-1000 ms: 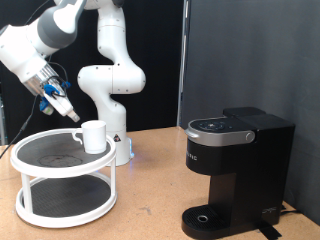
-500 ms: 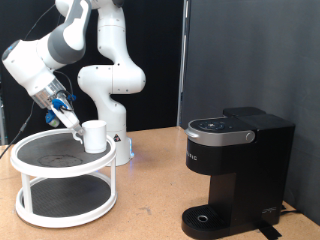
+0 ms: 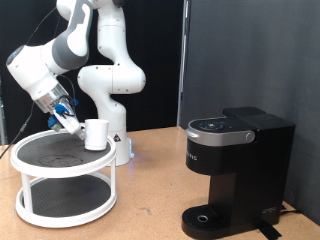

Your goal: Make a cup of coffee with the keurig machine

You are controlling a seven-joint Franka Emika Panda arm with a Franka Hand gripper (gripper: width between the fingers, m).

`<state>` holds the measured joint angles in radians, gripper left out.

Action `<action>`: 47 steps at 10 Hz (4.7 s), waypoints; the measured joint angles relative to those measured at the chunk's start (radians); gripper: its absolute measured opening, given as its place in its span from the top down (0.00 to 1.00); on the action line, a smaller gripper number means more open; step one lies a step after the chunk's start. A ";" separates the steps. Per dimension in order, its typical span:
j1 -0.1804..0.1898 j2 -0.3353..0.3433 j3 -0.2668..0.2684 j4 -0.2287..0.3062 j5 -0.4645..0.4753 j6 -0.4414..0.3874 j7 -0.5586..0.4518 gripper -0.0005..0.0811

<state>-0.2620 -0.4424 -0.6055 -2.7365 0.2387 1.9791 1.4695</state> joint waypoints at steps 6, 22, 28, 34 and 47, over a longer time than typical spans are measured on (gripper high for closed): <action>0.000 0.000 0.000 -0.001 0.000 0.001 -0.008 0.98; -0.004 -0.043 -0.011 0.021 0.022 -0.077 -0.014 0.31; -0.005 -0.067 -0.010 -0.005 0.027 0.050 -0.015 0.09; 0.013 -0.098 0.010 0.077 0.010 -0.136 -0.019 0.09; 0.049 0.113 0.032 0.219 -0.019 -0.212 -0.093 0.09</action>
<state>-0.2129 -0.3294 -0.5739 -2.5176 0.2194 1.7671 1.3769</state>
